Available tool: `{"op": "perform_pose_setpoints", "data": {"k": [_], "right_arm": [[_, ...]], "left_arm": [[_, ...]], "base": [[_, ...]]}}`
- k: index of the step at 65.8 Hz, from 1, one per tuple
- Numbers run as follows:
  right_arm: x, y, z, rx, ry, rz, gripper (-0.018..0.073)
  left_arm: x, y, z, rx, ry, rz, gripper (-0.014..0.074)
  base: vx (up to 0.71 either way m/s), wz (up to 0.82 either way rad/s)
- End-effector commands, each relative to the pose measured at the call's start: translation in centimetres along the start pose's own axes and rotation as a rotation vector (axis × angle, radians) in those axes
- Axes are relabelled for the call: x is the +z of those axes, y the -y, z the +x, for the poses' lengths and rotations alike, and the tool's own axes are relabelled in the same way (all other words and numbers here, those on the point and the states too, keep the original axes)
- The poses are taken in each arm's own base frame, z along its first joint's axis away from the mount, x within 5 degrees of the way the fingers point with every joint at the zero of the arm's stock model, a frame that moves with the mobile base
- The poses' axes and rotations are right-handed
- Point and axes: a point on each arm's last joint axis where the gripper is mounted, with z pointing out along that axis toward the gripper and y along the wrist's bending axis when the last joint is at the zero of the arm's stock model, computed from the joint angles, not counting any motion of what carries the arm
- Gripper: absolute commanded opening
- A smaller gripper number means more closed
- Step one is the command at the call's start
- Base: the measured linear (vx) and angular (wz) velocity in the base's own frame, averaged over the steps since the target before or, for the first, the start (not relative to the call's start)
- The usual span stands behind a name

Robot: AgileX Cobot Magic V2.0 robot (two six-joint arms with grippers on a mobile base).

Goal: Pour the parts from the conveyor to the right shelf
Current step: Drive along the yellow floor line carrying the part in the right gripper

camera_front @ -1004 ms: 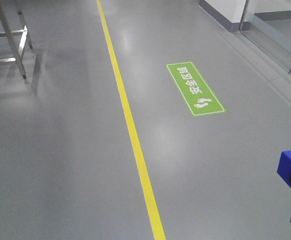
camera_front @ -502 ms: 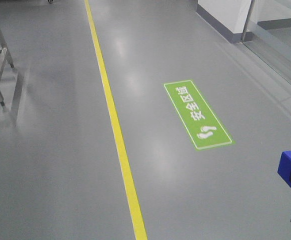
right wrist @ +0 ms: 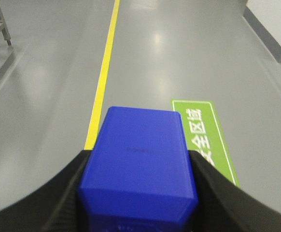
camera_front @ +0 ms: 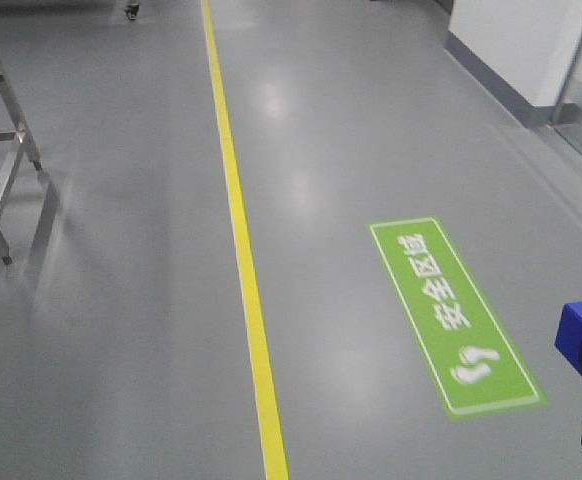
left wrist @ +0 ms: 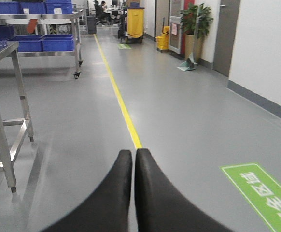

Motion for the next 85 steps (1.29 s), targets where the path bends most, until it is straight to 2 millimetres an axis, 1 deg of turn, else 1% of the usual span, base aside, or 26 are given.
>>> {"op": "perform_pose_setpoints", "data": {"k": [1,22,85], "right_arm": [[-0.28,0.18,-1.56,-0.016,0.099,0.015,-0.0009],[-0.28,0.18,-1.55,-0.016,0.098,0.015,-0.0009],[-0.28,0.18,-1.56,-0.016,0.099,0.015,-0.0009]], "left_arm": [[0.01,0.02,-1.29,-0.017,0.081,0.000,-0.0006],[0.01,0.02,-1.29,-0.017,0.081,0.000,-0.0006],[0.01,0.02,-1.29,-0.017,0.081,0.000,-0.0006]], "base": [[0.78,0.24],[0.80,0.18],[0.79,0.06]]}}
